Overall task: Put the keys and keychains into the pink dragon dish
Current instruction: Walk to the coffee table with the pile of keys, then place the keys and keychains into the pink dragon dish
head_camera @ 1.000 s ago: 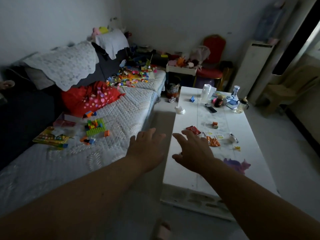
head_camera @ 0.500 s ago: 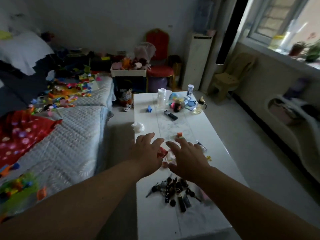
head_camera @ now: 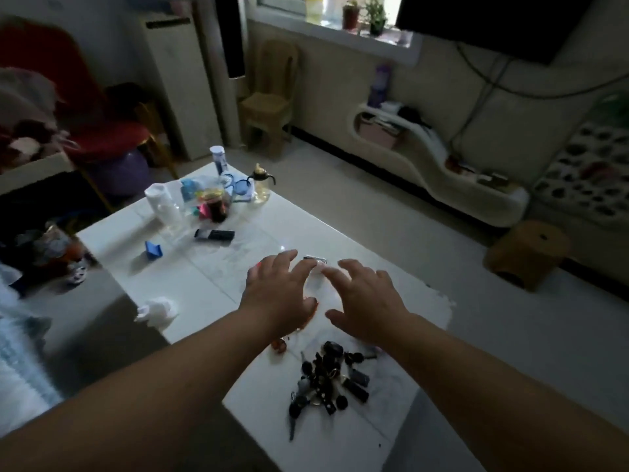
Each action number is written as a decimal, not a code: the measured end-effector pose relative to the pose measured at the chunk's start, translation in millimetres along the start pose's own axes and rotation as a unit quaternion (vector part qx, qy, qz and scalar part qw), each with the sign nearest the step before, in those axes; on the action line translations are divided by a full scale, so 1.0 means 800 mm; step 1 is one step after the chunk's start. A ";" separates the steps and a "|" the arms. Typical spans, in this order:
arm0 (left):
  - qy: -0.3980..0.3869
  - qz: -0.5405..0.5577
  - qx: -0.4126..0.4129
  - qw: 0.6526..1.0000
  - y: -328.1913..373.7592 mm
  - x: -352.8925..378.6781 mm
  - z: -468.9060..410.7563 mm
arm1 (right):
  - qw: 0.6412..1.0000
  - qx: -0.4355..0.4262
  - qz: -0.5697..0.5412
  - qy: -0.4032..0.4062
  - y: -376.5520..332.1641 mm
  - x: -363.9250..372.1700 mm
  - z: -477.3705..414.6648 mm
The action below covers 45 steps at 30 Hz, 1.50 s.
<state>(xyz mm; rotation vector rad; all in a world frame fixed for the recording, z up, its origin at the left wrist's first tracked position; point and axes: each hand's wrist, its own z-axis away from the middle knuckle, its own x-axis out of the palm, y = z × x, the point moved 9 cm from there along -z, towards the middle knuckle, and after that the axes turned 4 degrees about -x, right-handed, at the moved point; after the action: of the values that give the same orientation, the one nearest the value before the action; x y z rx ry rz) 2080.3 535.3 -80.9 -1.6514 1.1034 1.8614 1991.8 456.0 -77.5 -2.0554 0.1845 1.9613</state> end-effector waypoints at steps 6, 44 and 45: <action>-0.042 0.007 0.100 0.994 0.006 0.032 -0.004 | 0.993 0.116 0.006 -0.026 0.009 0.026 0.030; -0.102 -0.031 0.386 0.916 -0.005 0.285 -0.050 | 0.912 0.401 -0.002 0.084 0.068 0.244 0.111; -0.099 -0.030 0.392 0.914 -0.009 0.305 -0.051 | 0.914 0.397 0.002 0.087 0.071 0.264 0.113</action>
<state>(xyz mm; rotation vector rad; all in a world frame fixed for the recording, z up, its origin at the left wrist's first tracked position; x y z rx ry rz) 2060.7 461.1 -316.4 -0.9905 1.4286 1.2391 1902.4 452.2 -296.6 -1.6449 0.8642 1.3491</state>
